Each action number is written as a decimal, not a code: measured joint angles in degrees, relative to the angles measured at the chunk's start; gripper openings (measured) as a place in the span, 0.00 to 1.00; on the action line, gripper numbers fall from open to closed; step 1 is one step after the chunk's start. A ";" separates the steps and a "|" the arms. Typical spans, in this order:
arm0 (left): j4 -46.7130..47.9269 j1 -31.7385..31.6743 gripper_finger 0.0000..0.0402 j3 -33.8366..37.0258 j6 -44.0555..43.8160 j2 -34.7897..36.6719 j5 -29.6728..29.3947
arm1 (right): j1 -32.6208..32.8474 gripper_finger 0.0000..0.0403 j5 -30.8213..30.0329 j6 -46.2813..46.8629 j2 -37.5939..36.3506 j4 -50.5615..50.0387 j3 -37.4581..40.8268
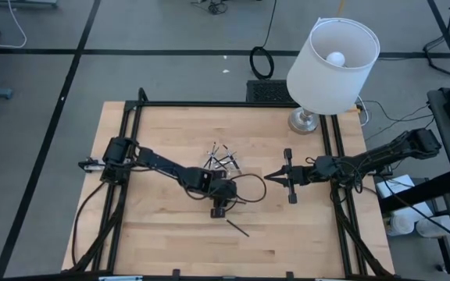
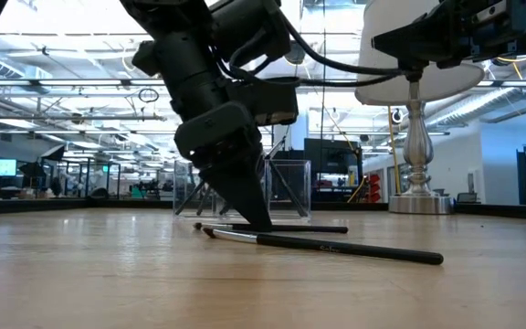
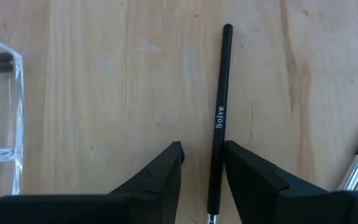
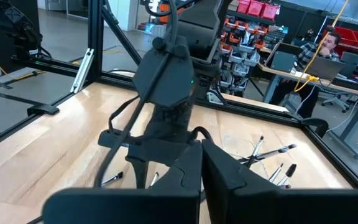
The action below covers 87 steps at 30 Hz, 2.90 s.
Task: Pick & Place Makeup Supplies
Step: Put the makeup brush into the transparent organizer
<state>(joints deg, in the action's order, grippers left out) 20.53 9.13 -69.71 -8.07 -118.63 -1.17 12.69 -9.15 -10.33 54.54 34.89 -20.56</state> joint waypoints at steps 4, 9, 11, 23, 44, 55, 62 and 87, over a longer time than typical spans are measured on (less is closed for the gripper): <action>-0.16 1.72 0.33 0.00 2.47 0.00 -1.03 | -0.01 0.00 0.00 0.00 0.00 0.00 0.00; -0.24 4.22 0.33 0.00 3.53 0.00 -6.34 | -0.02 0.00 0.00 -0.08 0.00 0.00 0.00; -0.18 4.30 0.33 0.00 3.42 0.00 -5.91 | -0.02 0.00 0.00 -0.09 0.00 0.00 0.00; 0.06 2.99 0.33 0.00 5.33 0.00 2.56 | -0.01 0.00 0.00 -0.33 0.00 0.00 0.00; 7.50 3.32 0.14 -4.02 10.14 -0.97 5.85 | -0.01 0.00 0.00 -0.44 -0.01 -0.02 -0.01; 7.53 5.40 0.02 -4.22 9.44 -1.46 1.28 | -0.02 0.00 -0.01 -0.74 0.00 0.04 -0.02; 10.61 7.34 0.02 -6.52 9.26 1.58 -3.59 | 0.00 0.00 0.00 -0.73 -0.02 0.04 -0.02; 28.55 10.45 0.00 -17.41 8.36 2.14 -12.87 | -0.02 0.00 0.00 -0.81 -0.02 0.02 -0.02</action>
<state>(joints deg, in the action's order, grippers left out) 49.08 19.58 -87.13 0.30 -116.49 -14.04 12.67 -9.15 -11.14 54.52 34.92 -20.58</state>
